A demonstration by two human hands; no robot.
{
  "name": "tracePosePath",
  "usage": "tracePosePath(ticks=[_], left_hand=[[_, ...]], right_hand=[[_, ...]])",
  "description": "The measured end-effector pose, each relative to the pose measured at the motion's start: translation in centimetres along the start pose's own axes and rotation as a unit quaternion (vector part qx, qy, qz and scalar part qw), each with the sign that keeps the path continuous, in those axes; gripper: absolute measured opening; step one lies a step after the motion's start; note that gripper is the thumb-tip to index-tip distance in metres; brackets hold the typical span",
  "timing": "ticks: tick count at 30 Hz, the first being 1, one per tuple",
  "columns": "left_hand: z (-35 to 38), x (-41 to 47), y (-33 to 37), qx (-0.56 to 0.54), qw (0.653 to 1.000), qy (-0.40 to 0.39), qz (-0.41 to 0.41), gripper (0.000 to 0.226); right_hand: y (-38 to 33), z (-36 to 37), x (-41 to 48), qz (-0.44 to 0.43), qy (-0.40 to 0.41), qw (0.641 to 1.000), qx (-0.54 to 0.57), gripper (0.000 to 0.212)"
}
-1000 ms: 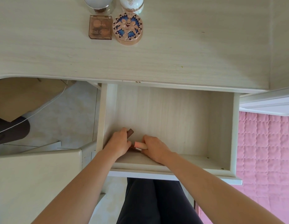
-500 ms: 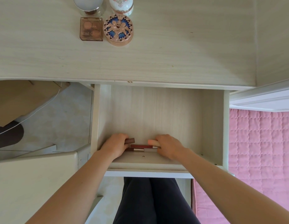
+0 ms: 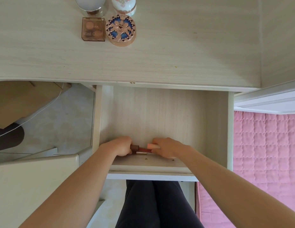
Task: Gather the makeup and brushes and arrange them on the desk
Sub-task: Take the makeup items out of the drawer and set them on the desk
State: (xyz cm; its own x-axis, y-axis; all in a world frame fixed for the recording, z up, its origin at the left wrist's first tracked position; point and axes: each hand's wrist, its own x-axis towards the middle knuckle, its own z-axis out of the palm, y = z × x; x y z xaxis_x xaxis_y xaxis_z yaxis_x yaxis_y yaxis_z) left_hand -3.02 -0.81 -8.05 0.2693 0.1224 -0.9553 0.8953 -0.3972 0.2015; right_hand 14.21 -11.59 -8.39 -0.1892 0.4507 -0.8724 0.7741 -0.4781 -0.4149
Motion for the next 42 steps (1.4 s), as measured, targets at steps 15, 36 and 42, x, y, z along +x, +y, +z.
tracePosePath(ticks=[15,36,42], left_hand=[[-0.9,-2.1,-0.4,-0.024,0.999,-0.020,0.032,0.009],[-6.2,-11.5,5.4,-0.540,0.777,0.309,0.098,0.008],[-9.4,-12.6,8.4,-0.497,0.800,0.305,0.145,0.002]], right_hand=[[-0.6,-0.4,0.0,0.012,-0.030,0.999,0.013,0.012],[-4.5,-8.9,-11.3,0.041,0.268,0.864,0.425,0.007],[-5.8,-12.4,-13.1,0.014,0.304,0.825,0.476,0.013]])
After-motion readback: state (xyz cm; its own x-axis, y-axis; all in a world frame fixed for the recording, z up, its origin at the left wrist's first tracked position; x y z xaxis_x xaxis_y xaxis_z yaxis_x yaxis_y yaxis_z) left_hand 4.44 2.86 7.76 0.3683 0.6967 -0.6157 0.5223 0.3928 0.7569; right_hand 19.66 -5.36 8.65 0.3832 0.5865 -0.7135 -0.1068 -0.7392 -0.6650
